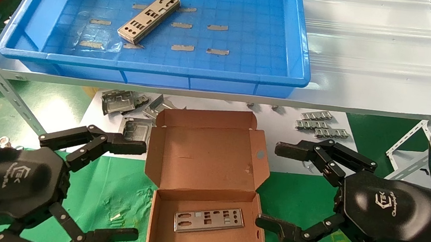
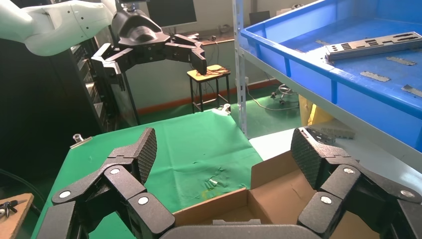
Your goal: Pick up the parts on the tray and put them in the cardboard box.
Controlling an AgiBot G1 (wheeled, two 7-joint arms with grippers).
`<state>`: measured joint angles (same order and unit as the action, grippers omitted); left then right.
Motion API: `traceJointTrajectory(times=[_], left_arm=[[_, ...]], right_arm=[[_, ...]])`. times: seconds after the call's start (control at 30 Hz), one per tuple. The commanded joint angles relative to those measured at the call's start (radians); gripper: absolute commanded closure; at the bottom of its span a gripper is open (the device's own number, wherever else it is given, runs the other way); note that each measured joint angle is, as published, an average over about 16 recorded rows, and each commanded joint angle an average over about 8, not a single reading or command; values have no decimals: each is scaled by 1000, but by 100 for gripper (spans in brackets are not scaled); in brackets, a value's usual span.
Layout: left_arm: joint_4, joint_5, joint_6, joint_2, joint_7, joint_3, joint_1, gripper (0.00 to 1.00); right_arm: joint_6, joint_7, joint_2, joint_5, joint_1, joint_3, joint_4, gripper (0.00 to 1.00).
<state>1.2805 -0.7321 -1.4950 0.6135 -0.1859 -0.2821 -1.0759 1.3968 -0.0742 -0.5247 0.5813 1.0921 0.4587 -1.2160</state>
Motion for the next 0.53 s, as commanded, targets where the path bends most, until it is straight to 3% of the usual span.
traceJointTrajectory(times=[0.03,0.53], left_arm=[[0,0,0,0,0,0,0,0],[0,0,0,0,0,0,0,0]], right_arm=[[0,0,0,0,0,0,0,0],[0,0,0,0,0,0,0,0]])
